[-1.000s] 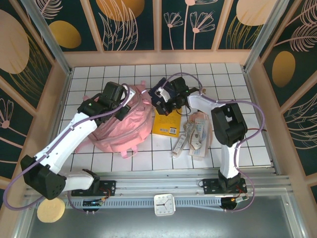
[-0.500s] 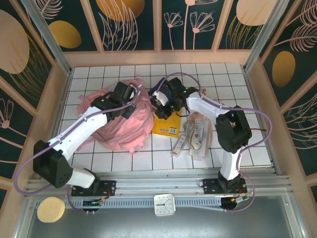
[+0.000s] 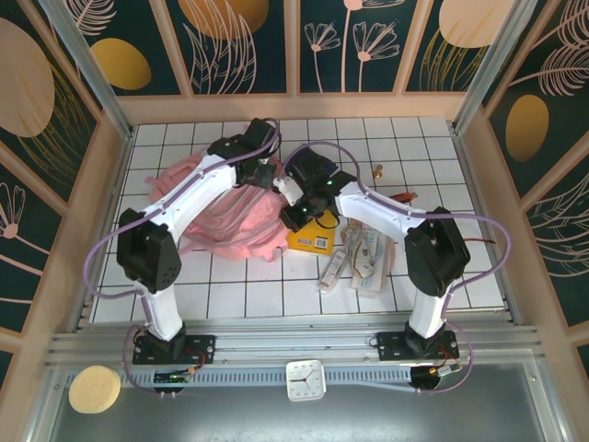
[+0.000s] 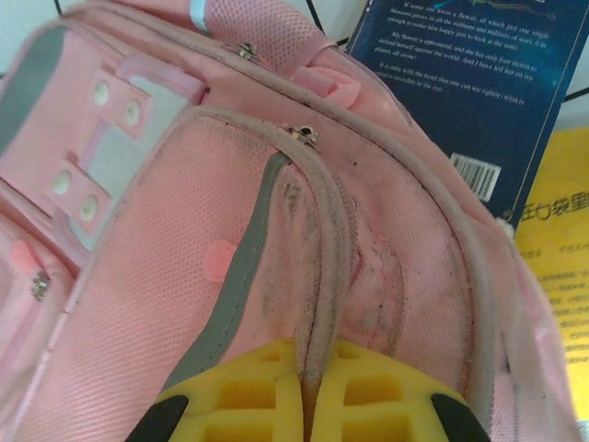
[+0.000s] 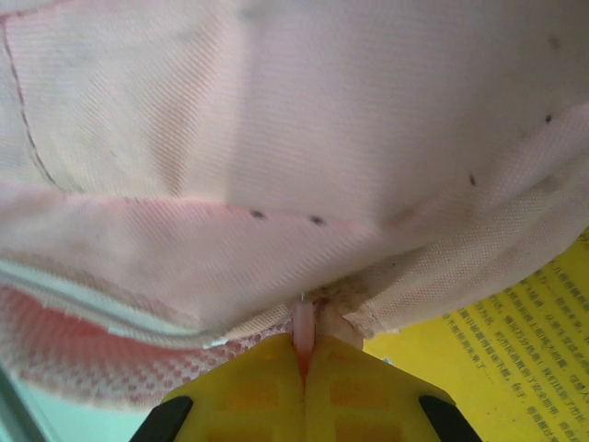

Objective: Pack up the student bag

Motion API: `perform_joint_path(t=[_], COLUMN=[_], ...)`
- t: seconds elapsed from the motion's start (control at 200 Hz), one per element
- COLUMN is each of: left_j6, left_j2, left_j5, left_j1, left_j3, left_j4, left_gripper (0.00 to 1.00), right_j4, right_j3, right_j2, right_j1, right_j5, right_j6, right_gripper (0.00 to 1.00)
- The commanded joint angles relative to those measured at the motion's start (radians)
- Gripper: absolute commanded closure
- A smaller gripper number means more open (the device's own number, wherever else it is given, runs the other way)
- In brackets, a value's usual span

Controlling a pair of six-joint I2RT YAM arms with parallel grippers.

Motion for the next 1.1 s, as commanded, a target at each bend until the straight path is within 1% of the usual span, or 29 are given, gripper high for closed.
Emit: perform_joint_path(t=[0.0, 0.04, 0.15, 0.23, 0.37, 0.565, 0.655, 0.796, 0.901, 1.096], left_j6=[-0.144, -0.149, -0.139, -0.13, -0.167, -0.23, -0.268, -0.315, -0.325, -0.346], left_j2=[0.078, 0.12, 0.208, 0.231, 0.25, 0.249, 0.266, 0.291, 0.296, 0.315], left_j5=[0.072, 0.073, 0.051, 0.038, 0.084, 0.137, 0.185, 0.259, 0.284, 0.327], left_j1=[-0.008, -0.008, -0.008, -0.006, -0.006, -0.006, -0.006, -0.006, -0.007, -0.006], left_j3=[0.163, 0.22, 0.342, 0.353, 0.372, 0.397, 0.455, 0.518, 0.542, 0.586], left_j4=[0.062, 0.042, -0.009, -0.009, -0.004, 0.004, -0.009, -0.009, -0.009, -0.047], left_gripper=[1.0, 1.0, 1.0, 1.0, 1.0, 1.0, 1.0, 1.0, 1.0, 1.0], right_j4=[0.065, 0.099, 0.174, 0.199, 0.176, 0.19, 0.181, 0.241, 0.262, 0.357], right_j3=[-0.04, -0.062, -0.129, -0.176, -0.175, -0.11, -0.069, -0.023, 0.028, 0.035], right_j2=[-0.04, -0.062, -0.138, -0.194, -0.217, -0.139, -0.078, 0.007, 0.067, 0.138], right_j1=[0.102, 0.125, 0.151, 0.153, 0.162, 0.189, 0.21, 0.226, 0.254, 0.262], right_j5=[0.107, 0.14, 0.153, 0.145, 0.114, 0.041, 0.055, 0.046, 0.046, 0.028], right_j6=[0.106, 0.116, 0.137, 0.133, 0.127, 0.118, 0.08, 0.04, -0.009, -0.042], right_gripper=[1.0, 1.0, 1.0, 1.0, 1.0, 1.0, 1.0, 1.0, 1.0, 1.0])
